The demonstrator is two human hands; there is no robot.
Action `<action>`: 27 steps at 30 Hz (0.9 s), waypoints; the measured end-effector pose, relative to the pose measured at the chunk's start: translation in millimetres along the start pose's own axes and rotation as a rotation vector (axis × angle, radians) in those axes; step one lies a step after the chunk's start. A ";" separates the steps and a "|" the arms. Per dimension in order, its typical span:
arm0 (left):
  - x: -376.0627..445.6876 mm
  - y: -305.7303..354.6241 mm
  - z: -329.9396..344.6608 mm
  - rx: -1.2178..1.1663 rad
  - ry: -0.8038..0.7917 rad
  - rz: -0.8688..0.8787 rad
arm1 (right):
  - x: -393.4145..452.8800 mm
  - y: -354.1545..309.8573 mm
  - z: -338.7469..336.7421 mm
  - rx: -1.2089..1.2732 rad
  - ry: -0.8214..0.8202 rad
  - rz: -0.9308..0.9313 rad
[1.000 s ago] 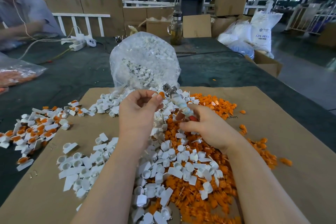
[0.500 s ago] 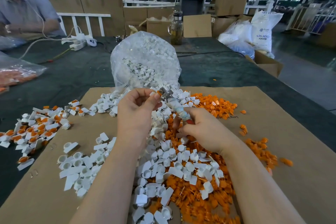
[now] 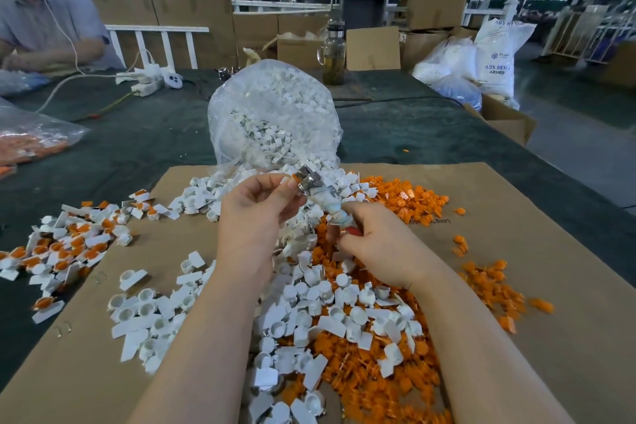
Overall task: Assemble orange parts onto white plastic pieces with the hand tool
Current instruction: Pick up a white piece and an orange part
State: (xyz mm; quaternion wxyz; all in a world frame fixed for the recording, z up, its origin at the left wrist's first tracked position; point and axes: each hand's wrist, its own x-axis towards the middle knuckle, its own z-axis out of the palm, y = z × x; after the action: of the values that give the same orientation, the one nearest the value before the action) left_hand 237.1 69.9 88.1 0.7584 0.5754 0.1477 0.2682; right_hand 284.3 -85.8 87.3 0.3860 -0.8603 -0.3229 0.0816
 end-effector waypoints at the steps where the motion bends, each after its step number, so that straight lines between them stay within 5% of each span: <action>1: -0.1 -0.2 -0.8 -0.020 0.015 -0.063 | 0.6 1.4 1.4 -0.021 0.004 0.006; 8: 10.9 9.5 -25.0 -0.499 0.361 -0.347 | 4.7 15.8 4.1 -0.181 0.135 0.085; 14: 23.4 12.5 -53.2 -0.843 0.614 -0.310 | 8.8 22.2 3.5 -0.232 0.184 0.122; 19: 20.8 14.9 -56.6 -0.944 0.603 -0.209 | 8.8 20.2 5.8 -0.292 0.155 0.078; 22: 18.4 14.8 -54.0 -0.819 0.573 -0.214 | 10.1 16.2 10.0 -0.307 0.137 0.046; 27: 17.5 13.8 -38.7 -0.066 0.341 -0.276 | 11.1 13.3 16.6 -0.396 0.090 0.027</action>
State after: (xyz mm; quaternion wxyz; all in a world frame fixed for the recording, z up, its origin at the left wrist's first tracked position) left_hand 227.4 113.4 91.3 0.7704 0.4708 0.3424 0.2601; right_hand 293.0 -75.3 67.5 0.2220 -0.9265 -0.3034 -0.0170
